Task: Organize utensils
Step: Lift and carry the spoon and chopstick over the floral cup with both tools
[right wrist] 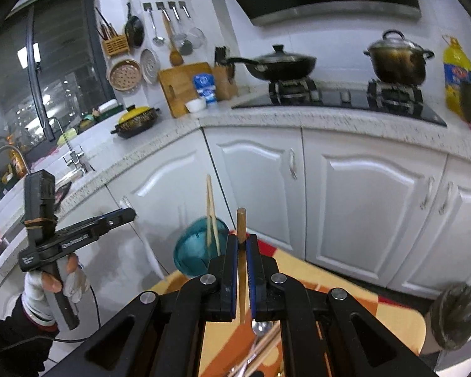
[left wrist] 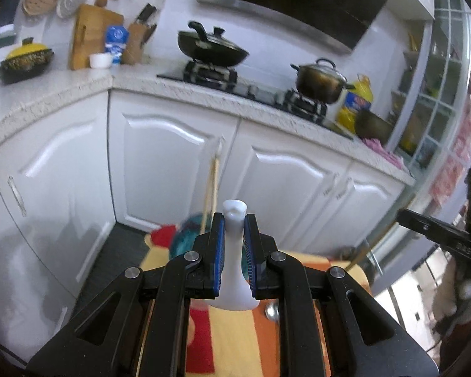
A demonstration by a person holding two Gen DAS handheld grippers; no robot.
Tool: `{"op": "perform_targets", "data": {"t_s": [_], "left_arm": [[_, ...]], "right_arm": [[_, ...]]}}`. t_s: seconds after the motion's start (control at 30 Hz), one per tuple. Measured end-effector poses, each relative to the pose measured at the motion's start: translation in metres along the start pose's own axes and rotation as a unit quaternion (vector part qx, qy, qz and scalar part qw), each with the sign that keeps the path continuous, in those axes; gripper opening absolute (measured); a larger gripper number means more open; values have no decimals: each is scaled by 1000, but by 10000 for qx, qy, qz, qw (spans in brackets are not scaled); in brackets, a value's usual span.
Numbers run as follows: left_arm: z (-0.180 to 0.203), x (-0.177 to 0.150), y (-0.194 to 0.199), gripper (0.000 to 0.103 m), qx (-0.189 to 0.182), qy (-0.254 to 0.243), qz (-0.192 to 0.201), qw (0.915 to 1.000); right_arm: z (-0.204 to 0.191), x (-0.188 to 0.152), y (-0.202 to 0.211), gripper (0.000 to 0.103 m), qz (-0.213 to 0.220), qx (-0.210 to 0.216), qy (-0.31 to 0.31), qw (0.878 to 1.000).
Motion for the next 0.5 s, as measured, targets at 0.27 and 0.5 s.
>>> {"op": "perform_targets", "data": {"t_s": [0.27, 0.5], "left_arm": [[-14, 20, -34, 11, 255, 2, -41, 9997], [-20, 19, -67, 11, 246, -257, -311, 9989]], "right_arm": [[-24, 42, -7, 5, 249, 162, 240, 9993], [-42, 65, -36, 5, 235, 299, 352, 9987]]}}
Point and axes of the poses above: each gripper's, at about its wrist camera, not at the fingertips, and y roughly against the way its jaws point, z to its right, x to its top, the point moved 1 cm from there along -y, roughly the way its jaws point, and after that the axes turned 2 degrees about -y, right-handed, at the moved point
